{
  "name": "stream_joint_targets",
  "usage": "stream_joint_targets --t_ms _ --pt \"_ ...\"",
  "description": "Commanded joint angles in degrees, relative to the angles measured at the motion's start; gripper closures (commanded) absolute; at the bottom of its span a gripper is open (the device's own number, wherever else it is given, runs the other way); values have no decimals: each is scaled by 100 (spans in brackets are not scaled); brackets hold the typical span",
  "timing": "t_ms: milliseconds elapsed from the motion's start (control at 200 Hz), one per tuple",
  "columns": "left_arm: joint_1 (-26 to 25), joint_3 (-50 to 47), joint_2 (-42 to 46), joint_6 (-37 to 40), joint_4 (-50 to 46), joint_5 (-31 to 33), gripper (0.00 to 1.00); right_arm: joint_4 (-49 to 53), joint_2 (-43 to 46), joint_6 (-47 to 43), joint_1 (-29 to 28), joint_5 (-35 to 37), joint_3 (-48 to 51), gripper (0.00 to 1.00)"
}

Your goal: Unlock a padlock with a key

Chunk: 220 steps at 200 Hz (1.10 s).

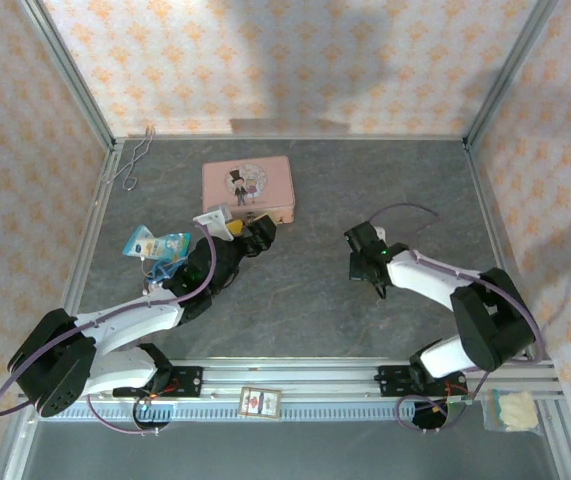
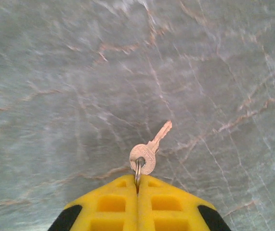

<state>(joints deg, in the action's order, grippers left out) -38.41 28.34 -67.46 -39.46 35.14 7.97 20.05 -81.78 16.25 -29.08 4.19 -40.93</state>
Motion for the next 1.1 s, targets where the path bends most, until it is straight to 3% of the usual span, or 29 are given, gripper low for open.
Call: stream_joint_targets --t_ms 0,155,420,781,1096 --pt "-19 -47 72 -273 266 -107 2 -367 357 -585 -1 -513 -331 100" --pt "-24 -128 -93 -1037 724 -559 3 -902 655 -1254 -1 -2078 -408 100" --pt "-63 -168 -593 -2456 1257 -807 4 -2132 975 -1753 -18 -3688 -74 100" --pt "-443 58 -1934 -4719 2771 -1077 6 -2586 721 -1649 -286 -4075 -324 100" --pt "-465 196 -2493 -5729 3359 -1337 7 -3054 613 -1531 -404 -4155 -267 100"
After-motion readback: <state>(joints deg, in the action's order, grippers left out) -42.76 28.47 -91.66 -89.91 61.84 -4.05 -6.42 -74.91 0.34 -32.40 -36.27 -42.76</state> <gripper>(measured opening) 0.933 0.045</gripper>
